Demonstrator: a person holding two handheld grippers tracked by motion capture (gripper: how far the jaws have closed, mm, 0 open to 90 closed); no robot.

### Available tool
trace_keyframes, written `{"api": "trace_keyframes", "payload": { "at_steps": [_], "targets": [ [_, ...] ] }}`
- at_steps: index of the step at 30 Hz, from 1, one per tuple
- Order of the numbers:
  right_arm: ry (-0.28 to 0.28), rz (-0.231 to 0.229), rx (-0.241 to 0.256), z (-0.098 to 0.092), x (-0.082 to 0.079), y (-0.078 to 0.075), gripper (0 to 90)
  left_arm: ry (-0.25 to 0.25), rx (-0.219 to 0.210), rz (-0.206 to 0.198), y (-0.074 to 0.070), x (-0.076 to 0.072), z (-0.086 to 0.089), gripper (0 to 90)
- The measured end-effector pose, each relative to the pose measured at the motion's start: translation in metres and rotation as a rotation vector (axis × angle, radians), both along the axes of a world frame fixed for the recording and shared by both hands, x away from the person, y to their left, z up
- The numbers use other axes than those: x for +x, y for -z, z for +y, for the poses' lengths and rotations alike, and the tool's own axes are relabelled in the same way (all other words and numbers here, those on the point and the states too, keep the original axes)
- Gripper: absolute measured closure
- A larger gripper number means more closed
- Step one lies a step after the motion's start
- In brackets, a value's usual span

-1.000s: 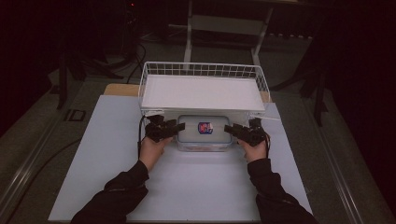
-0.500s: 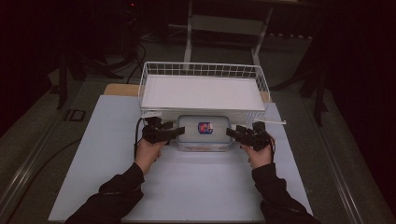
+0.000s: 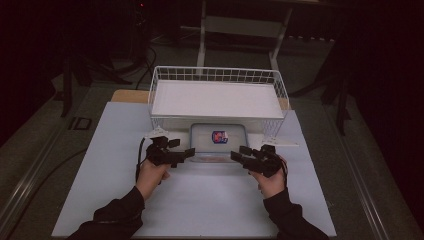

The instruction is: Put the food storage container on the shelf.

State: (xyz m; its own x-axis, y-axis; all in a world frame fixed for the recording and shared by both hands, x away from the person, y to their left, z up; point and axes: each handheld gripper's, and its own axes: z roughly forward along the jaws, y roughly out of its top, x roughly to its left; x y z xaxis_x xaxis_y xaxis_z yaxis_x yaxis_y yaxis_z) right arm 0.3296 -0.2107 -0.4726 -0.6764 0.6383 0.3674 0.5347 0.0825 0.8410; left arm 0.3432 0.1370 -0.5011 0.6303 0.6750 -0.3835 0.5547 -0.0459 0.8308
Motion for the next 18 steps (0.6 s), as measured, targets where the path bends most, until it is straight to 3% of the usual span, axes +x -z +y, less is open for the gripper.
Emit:
{"api": "trace_keyframes", "payload": {
  "at_steps": [4,7,11,16,18],
  "targets": [
    [-0.033,-0.002,-0.029,0.009,-0.007,0.006,70.7,0.027,-0.05,0.024,-0.001,-0.014,0.007,9.8],
    [-0.065,0.022,-0.062,0.015,-0.005,0.012,88.0,0.032,0.005,-0.018,-0.004,-0.026,0.01,2.2],
    [-0.09,0.041,-0.113,0.023,0.001,0.021,89.7,0.039,0.037,-0.05,-0.006,-0.037,0.01,1.2],
    [-0.073,0.059,-0.148,0.033,0.014,0.031,89.9,0.035,0.032,-0.051,-0.003,-0.039,0.012,1.2],
    [-0.082,0.047,-0.147,0.036,0.018,0.031,89.9,0.031,0.026,-0.056,-0.002,-0.039,0.013,1.2]
  ]
}}
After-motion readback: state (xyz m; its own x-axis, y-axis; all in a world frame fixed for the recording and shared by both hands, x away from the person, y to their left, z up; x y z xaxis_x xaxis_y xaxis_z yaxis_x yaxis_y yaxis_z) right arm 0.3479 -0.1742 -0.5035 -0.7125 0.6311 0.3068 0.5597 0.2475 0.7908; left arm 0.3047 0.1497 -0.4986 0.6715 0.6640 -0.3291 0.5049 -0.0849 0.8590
